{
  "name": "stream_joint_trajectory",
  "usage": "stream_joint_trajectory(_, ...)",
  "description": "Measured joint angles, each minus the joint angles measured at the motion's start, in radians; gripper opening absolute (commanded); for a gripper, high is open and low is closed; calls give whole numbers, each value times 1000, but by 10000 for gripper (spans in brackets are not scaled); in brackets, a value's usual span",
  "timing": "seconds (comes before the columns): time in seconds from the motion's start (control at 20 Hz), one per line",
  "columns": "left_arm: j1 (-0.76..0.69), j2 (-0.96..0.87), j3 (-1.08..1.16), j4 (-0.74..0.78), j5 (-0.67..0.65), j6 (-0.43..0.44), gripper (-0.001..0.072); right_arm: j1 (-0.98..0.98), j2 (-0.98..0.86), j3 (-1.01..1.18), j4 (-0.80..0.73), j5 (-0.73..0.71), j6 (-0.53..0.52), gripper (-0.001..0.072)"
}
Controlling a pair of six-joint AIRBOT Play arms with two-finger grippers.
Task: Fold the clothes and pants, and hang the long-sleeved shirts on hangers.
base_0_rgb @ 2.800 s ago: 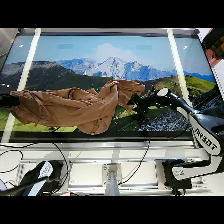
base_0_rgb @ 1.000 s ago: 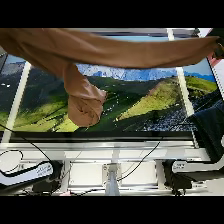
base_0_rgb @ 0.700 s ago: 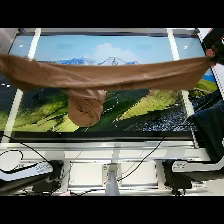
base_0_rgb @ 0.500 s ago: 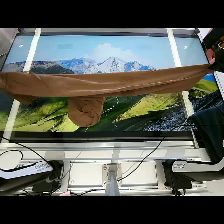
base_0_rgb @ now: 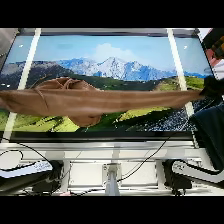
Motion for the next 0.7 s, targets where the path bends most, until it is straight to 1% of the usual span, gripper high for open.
stream_joint_trajectory(0.1,0,0,-64,33,-38,46,48,0,25,-100,-29,18,-11,12)
stream_joint_trajectory(0.3,2,1,-157,189,-100,90,47,0,42,-242,-78,43,-29,12)
stream_joint_trajectory(0.5,4,1,-188,311,-157,137,47,0,45,-365,-152,77,-71,12)
stream_joint_trajectory(0.7,4,1,-196,426,-184,158,48,0,46,-491,-192,43,-98,13)
